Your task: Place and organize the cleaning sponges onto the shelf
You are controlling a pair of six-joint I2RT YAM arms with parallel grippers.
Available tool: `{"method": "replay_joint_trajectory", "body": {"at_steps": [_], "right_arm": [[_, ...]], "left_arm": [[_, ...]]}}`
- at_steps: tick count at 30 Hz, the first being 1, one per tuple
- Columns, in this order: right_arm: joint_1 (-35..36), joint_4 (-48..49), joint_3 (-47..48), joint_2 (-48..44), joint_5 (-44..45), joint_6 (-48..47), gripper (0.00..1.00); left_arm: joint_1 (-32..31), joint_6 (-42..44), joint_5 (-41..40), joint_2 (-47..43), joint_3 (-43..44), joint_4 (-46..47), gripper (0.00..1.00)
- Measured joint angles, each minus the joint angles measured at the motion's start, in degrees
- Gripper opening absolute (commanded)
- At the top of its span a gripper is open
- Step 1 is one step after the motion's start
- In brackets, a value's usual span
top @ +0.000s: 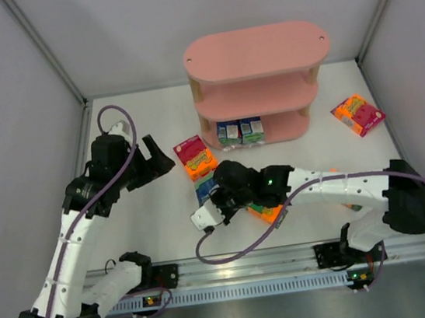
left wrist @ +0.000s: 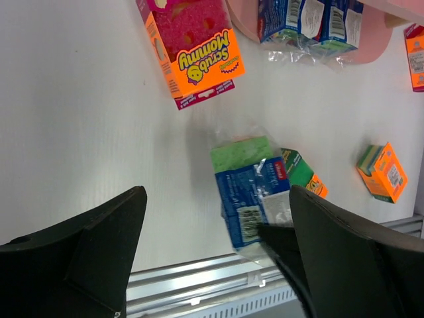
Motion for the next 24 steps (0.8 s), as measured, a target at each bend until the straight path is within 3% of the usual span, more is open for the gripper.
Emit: {"method": "replay_joint_trajectory", "body": {"at_steps": [12, 24], "right_arm": [[-16.26, -10.27, -1.36, -19.71, -13.38, 0.28, 0.00], [-35.82, -18.51, -6.60, -29.55, -12.70, -3.82, 0.00]], "left_arm": [[0.00, 1.22, -5.25, -5.88, -4.46, 4.46, 0.98], [0.00, 5.33, -6.23, -5.86, -8.90, 7.89, 0.98]]}}
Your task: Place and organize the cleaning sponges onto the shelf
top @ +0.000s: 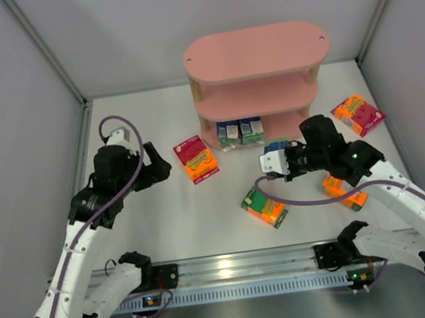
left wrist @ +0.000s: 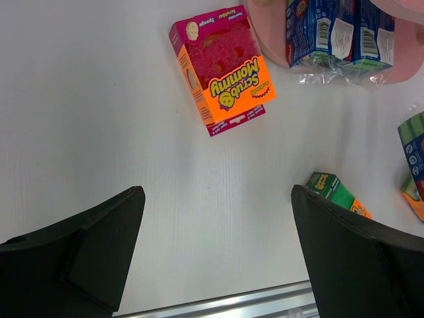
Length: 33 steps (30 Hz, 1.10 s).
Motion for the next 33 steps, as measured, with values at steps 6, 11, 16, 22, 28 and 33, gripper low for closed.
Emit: {"method": "replay_joint_trajectory", "body": {"at_steps": [6, 11, 16, 22, 28, 33], "right_arm": [[-9.14, 0.17, -4.26, 1.22, 1.16, -2.69, 0.00], [-16.92, 2.62, -5.03, 1.86, -0.11, -5.40, 0.00], [-17.86, 7.87, -7.58, 4.31, -1.46, -7.85, 0.00], [-17.88, 15.63, -10.29, 8.59, -1.64, -10.67, 0.00], [-17.88, 23.08, -10.69, 10.73, -1.64, -12.63, 0.00], [-17.90, 29.79, -12.39, 13.84, -1.97, -14.40, 0.00]], "left_arm": [[0.00, 1.68, 0.17, 0.02, -1.29, 1.77, 0.98], [0.00, 2.58, 0.22, 0.13, -1.53, 2.86, 0.98], [0.00, 3.34, 0.42, 0.26, -2.51, 3.74, 0.98], [0.00, 3.80, 0.37, -0.15, -4.00, 3.78, 0.98], [0.00, 4.00, 0.35, -0.63, -4.42, 3.87, 0.98], [0.00, 4.00, 0.33, -0.63, -4.42, 4.11, 0.98]]}}
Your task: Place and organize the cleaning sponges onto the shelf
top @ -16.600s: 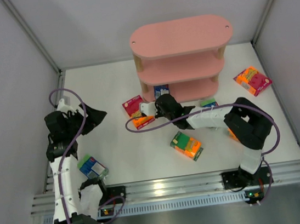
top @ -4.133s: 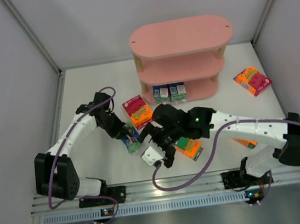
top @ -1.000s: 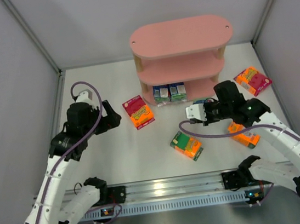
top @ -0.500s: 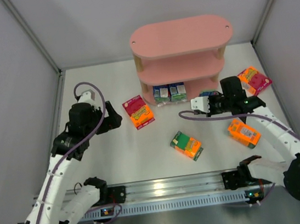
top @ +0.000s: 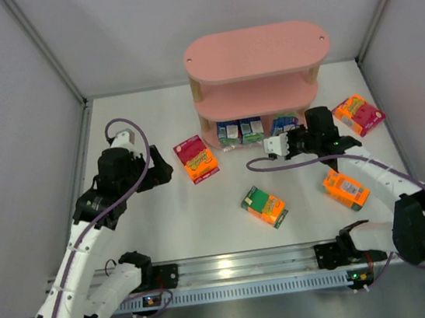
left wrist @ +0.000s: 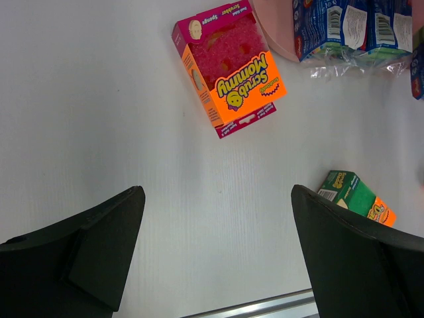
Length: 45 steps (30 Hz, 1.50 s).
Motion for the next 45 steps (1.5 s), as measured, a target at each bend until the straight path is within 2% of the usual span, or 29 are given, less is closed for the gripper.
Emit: {"method": "replay_joint_trajectory", "body": {"at_steps": [4, 7, 9, 17, 21, 24, 29, 33, 38, 41, 45], "right_arm": [[0.00, 6.25, -3.23, 3.61, -0.31, -0.94, 0.01], [-0.13, 10.71, -5.14, 6.40, -0.37, -1.53, 0.07], [-0.57, 13.60, -5.31, 8.02, -0.59, -1.57, 0.18], [-2.64, 21.29, -5.77, 10.93, -1.29, -1.20, 0.35], [-3.23, 22.86, -5.77, 12.28, -1.44, -0.70, 0.58], [-3.76, 23.43, -6.03, 12.41, -1.49, -0.48, 0.65], [-4.61, 23.52, -7.19, 10.75, -1.92, 0.15, 0.72], [-5.03, 22.69, -9.05, 5.46, -2.73, 0.74, 0.80], [-5.14, 21.40, -9.14, 0.33, -3.91, 1.60, 0.82], [-5.14, 17.66, -9.11, -2.21, -4.96, 1.81, 0.82], [-5.22, 6.56, -7.41, -6.01, -7.13, 5.90, 0.78]], "left_arm": [[0.00, 0.00, -0.13, -0.02, -0.09, 0.07, 0.98], [0.00, 0.00, -0.20, -0.13, -0.44, 0.09, 0.98], [0.00, 0.02, -0.22, -0.15, -0.61, 0.09, 0.98], [0.00, 0.22, -0.37, -0.09, -0.74, 0.09, 0.98], [0.00, 0.26, -0.37, -0.09, -0.74, 0.09, 0.98], [0.00, 0.42, -0.37, -0.09, -0.74, 0.09, 0.98], [0.00, 0.68, -0.35, -0.09, -0.74, 0.09, 0.98], [0.00, 0.81, -0.33, -0.09, -0.74, 0.09, 0.98], [0.00, 0.92, -0.07, -0.13, -0.74, 0.09, 0.98], [0.00, 1.33, 0.13, -0.39, -0.74, 0.07, 0.98], [0.00, 2.27, 0.35, -1.66, -0.74, 0.09, 0.98]]}}
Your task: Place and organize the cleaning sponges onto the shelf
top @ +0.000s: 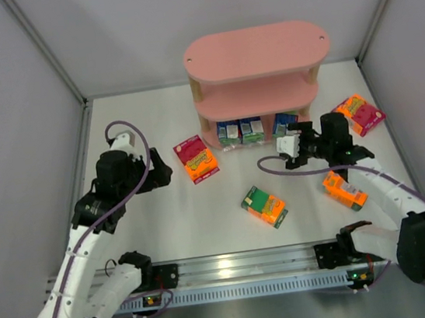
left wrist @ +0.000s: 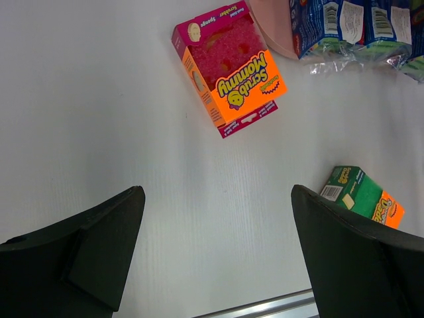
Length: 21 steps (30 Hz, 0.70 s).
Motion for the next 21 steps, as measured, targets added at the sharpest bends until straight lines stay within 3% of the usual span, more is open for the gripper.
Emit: {"method": "replay_joint_trajectory", "body": {"at_steps": [8, 11, 16, 21], "right_arm": [[-0.68, -11.04, 5.18, -6.29, -1.79, 26.69, 0.76], [-0.81, -10.19, 5.22, -7.98, 1.49, 40.30, 0.68], [-1.16, -5.09, 4.22, -8.09, 12.13, 62.18, 0.67], [-1.44, 1.51, 0.50, -6.56, 18.56, 73.09, 0.68]], "left_arm": [[0.00, 1.55, -0.11, -0.66, 0.00, 0.02, 0.98], [0.00, 1.81, -0.52, -1.42, -0.20, 0.15, 0.98], [0.00, 2.01, -0.98, -4.46, -0.87, 0.39, 0.98], [0.00, 1.99, -1.42, -7.28, -3.02, 0.76, 0.98]]}}
